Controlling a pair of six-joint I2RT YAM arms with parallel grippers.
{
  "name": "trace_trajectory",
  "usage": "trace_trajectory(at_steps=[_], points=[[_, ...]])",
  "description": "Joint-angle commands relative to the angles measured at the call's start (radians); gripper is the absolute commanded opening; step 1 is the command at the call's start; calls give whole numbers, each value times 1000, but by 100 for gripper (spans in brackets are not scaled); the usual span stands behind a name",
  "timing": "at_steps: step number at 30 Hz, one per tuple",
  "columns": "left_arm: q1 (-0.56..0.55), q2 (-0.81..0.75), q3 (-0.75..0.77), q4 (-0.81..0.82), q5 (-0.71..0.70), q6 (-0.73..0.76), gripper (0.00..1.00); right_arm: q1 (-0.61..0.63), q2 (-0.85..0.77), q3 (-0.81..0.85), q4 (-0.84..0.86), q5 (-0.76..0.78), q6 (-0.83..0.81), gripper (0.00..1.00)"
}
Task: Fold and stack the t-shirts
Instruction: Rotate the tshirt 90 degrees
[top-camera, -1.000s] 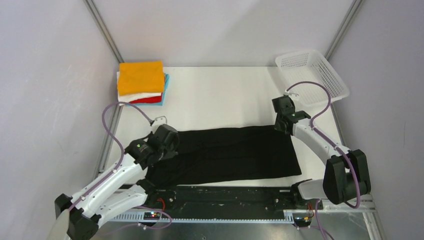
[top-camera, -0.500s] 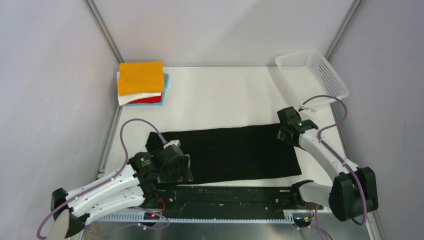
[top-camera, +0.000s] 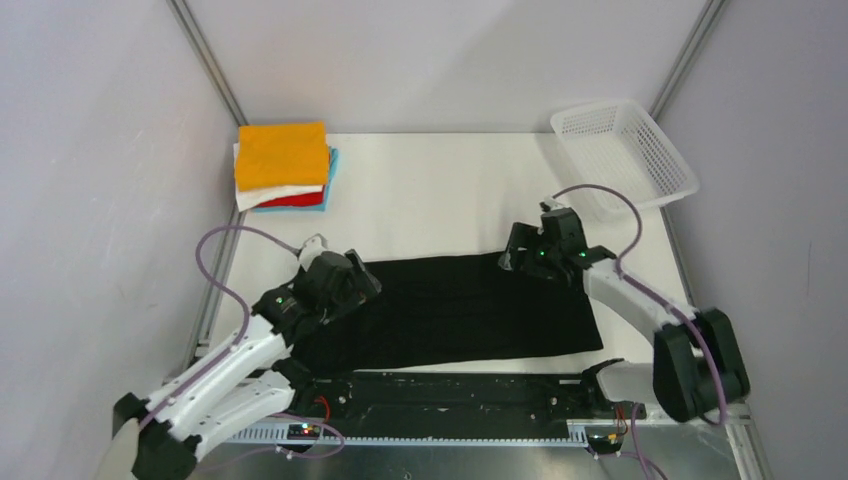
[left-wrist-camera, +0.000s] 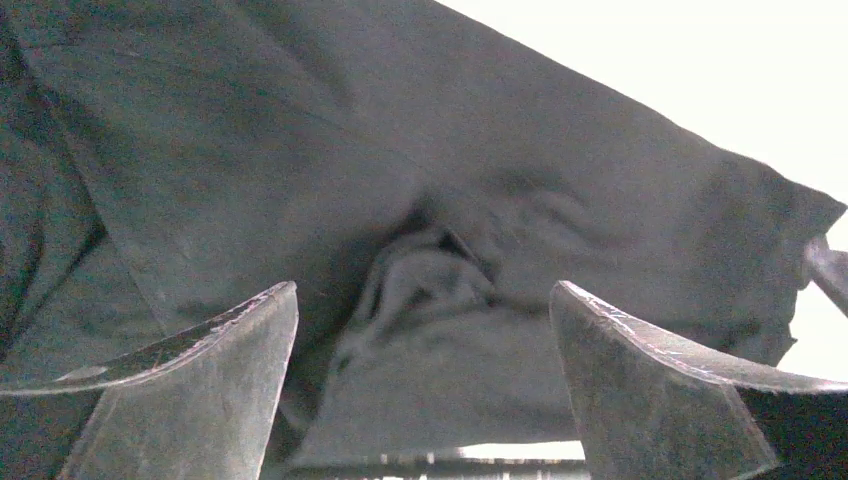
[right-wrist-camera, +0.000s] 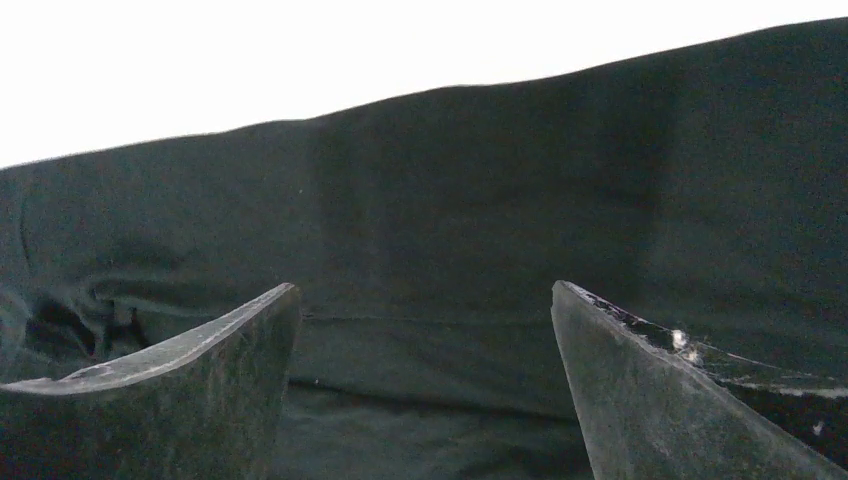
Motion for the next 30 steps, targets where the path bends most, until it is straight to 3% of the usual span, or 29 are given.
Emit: trace_trajectory(at_steps=[1, 6, 9, 13, 18, 23, 26, 29, 30], points=[[169, 117, -110, 288, 165, 3, 100, 10, 146, 16, 189, -179, -13, 99], [185, 304, -154, 322, 156, -45, 100, 10, 207, 16, 149, -110, -1, 99], [200, 418, -153, 445, 163, -56, 100, 9, 206, -6, 133, -95, 35, 99], [241, 711, 17, 487, 177, -12, 100, -20, 181, -21, 60, -60, 91, 99], [332, 1047, 451, 471, 210, 93, 100, -38, 101, -70, 15, -86, 111, 100], [394, 1495, 1106, 348, 490, 110, 100, 33, 77, -95, -31, -241, 87, 100], [404, 1743, 1421, 301, 647, 75, 100, 128, 117, -94, 23, -372, 77, 99], [422, 1941, 1810, 301, 712, -52, 100, 219, 188, -77, 117, -438, 124, 99], [426, 2019, 1872, 305, 723, -81, 100, 235, 204, -71, 162, -456, 138, 100]])
